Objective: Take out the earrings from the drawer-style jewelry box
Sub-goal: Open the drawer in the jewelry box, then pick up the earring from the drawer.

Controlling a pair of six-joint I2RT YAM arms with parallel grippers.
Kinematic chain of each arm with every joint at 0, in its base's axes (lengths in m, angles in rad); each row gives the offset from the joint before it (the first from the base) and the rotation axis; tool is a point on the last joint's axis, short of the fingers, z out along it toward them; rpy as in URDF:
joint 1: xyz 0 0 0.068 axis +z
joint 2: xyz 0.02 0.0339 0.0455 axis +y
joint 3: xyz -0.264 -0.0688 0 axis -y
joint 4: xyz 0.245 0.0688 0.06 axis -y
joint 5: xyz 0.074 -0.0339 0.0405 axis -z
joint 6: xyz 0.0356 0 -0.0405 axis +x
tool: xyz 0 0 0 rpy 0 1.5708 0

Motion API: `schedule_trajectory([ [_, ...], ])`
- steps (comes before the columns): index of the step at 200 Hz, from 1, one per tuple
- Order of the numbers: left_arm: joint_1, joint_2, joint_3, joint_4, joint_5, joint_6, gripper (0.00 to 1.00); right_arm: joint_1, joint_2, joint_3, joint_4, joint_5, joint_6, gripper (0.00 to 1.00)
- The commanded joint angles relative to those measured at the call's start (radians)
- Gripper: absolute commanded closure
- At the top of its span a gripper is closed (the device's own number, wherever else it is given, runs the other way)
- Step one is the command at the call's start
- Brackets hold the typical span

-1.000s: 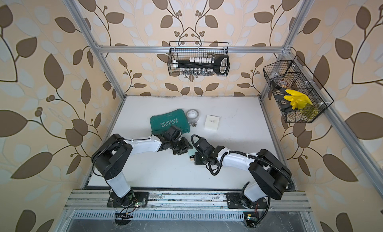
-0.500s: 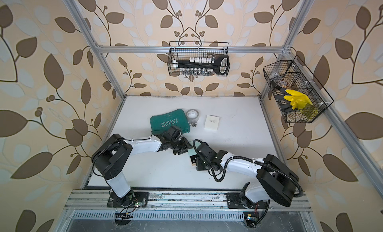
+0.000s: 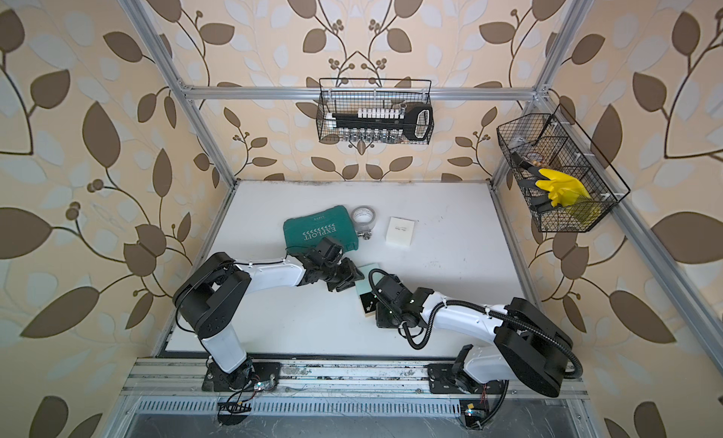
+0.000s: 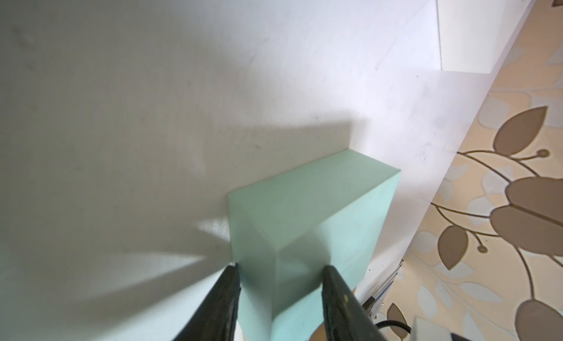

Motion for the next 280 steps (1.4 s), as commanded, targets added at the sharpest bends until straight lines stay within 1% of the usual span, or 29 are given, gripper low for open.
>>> schedule_trajectory([
  [1,-0.015,-0.004,0.007,-0.017,0.0,0.018,0.52,0.011,-0.094,0.061,-0.183,0.042,0.015,0.5],
  [19,-0.019,-0.012,0.017,-0.012,0.012,0.025,0.49,0.021,-0.142,0.134,-0.319,0.08,0.007,0.5],
  [38,-0.021,-0.03,0.021,-0.012,0.017,0.032,0.48,0.022,-0.142,0.214,-0.414,0.105,0.002,0.5],
  [55,-0.021,-0.049,0.014,-0.009,0.023,0.038,0.49,0.024,-0.095,0.277,-0.457,0.108,0.003,0.52],
  [77,-0.021,-0.06,-0.006,0.003,0.035,0.037,0.53,0.026,0.009,0.358,-0.492,0.107,0.008,0.57],
  [89,-0.021,-0.059,-0.015,0.006,0.04,0.035,0.55,0.027,0.064,0.394,-0.492,0.1,0.006,0.61],
  [114,-0.02,-0.063,-0.032,0.012,0.036,0.04,0.58,0.028,0.166,0.462,-0.488,0.078,0.006,0.65],
  [128,-0.019,-0.059,-0.033,0.011,0.039,0.046,0.59,0.029,0.214,0.488,-0.484,0.069,0.009,0.69],
  [156,-0.019,-0.058,-0.034,0.011,0.044,0.049,0.61,0.029,0.289,0.52,-0.459,0.052,0.017,0.7],
  [197,-0.019,-0.054,-0.042,0.009,0.046,0.049,0.64,0.027,0.368,0.555,-0.43,0.038,0.034,0.73],
  [280,-0.019,-0.052,-0.049,0.006,0.053,0.048,0.65,-0.001,0.436,0.574,-0.392,0.028,0.032,0.76],
])
